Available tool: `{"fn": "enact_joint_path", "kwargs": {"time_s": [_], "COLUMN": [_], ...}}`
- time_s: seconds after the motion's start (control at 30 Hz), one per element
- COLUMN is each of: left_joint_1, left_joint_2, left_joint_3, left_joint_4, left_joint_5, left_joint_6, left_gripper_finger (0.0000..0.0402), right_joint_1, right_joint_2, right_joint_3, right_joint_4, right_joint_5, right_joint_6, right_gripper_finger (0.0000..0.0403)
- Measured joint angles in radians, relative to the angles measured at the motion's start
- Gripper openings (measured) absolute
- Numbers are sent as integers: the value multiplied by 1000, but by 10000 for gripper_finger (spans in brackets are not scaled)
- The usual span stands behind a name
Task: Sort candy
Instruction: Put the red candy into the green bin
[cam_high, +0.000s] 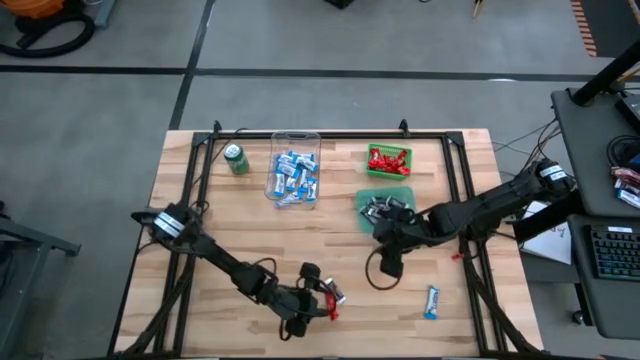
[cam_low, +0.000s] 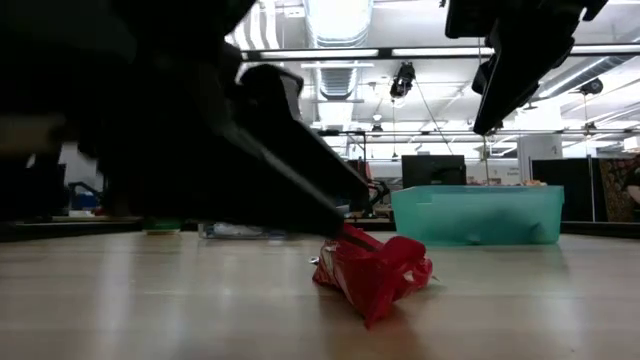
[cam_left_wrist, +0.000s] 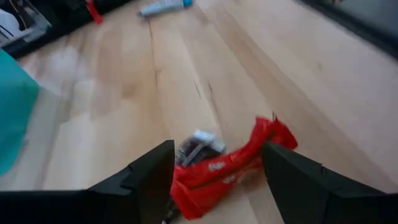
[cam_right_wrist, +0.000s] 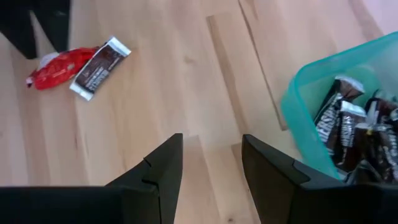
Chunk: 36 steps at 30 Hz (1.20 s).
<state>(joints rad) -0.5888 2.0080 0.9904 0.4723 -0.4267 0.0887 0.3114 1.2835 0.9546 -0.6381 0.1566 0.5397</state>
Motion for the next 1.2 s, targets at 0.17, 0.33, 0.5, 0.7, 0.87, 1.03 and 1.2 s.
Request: {"fn": "enact_joint_path", "kwargs": {"time_s": [0.17, 0.33, 0.5, 0.7, 0.87, 1.03, 1.2], "left_joint_1": [18, 27, 26, 24, 13, -28, -73], "left_joint_2": [58, 75, 74, 67, 16, -62, -155], "left_joint_3": [23, 19, 18, 17, 16, 5, -4], "left_joint_4": [1, -1, -1, -6, -33, -94, -111], "left_joint_5": [61, 105, 105, 105, 83, -45, -192], "left_joint_6": [-39, -92, -96, -118, -125, -99, -106], "left_gripper_finger": [220, 189, 128, 41, 8, 8, 6], "right_joint_1": [12, 11, 11, 11, 23, 50, 81], "right_joint_2": [0, 0, 1, 1, 1, 3, 3], "right_joint_3": [-1, -3, -5, -7, -19, -30, -56], "right_joint_4": [1, 8, 24, 32, 124, 256, 458], "right_joint_5": [1, 2, 3, 8, 17, 30, 30], "right_joint_6": [23, 27, 27, 26, -22, -97, -231], "right_gripper_finger": [152, 152, 148, 146, 144, 145, 140]}}
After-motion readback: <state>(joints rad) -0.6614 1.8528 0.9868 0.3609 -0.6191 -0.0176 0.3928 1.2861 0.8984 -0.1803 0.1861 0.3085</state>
